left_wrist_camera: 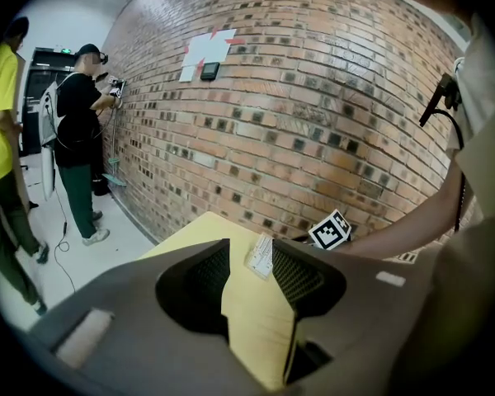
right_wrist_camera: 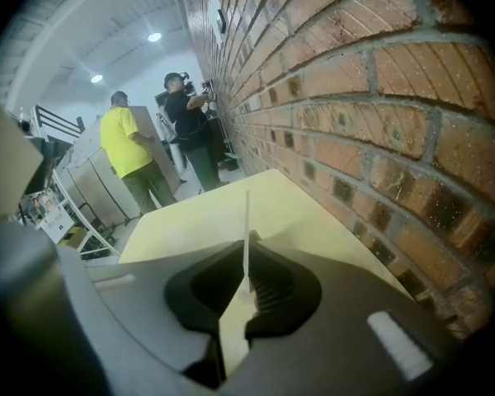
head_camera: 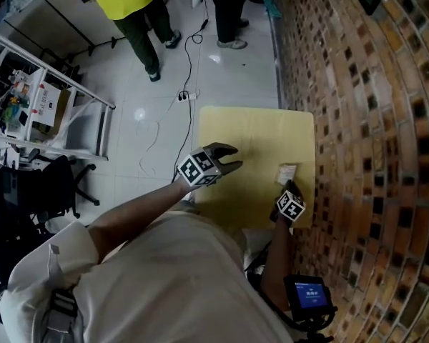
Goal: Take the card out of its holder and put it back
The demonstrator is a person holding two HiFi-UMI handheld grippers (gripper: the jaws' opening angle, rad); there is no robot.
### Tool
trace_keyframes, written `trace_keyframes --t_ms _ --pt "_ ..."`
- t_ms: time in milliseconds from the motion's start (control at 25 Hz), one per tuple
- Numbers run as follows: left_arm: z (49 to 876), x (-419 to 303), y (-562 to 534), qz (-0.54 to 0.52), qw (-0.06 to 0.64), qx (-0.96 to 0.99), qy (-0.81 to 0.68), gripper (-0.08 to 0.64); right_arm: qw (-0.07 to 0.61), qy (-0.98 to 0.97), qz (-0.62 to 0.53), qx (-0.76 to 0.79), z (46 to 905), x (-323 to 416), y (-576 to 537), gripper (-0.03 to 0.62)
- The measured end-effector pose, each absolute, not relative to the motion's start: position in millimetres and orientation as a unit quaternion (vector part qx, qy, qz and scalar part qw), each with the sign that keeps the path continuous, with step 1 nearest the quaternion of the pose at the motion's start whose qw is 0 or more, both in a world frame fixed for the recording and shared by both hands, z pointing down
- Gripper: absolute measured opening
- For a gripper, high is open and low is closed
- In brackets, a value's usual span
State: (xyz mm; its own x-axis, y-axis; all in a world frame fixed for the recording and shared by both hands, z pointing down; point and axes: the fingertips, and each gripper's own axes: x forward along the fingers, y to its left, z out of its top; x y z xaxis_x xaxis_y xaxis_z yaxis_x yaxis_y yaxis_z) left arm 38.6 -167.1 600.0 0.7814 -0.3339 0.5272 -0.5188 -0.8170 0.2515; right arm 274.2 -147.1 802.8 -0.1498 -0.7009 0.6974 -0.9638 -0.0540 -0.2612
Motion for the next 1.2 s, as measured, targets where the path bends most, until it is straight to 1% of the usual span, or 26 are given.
trace_keyframes --t_ms 880,1200 --pt "588 35 -184 0.205 0.188 0.936 -0.214 0.179 0.158 -0.662 0.332 0.654 737 285 -145 0.015" --pt "578 19 -197 0.181 0.193 0.939 -0.218 0.179 0.127 -0.663 0.305 0.672 691 288 -143 0.015"
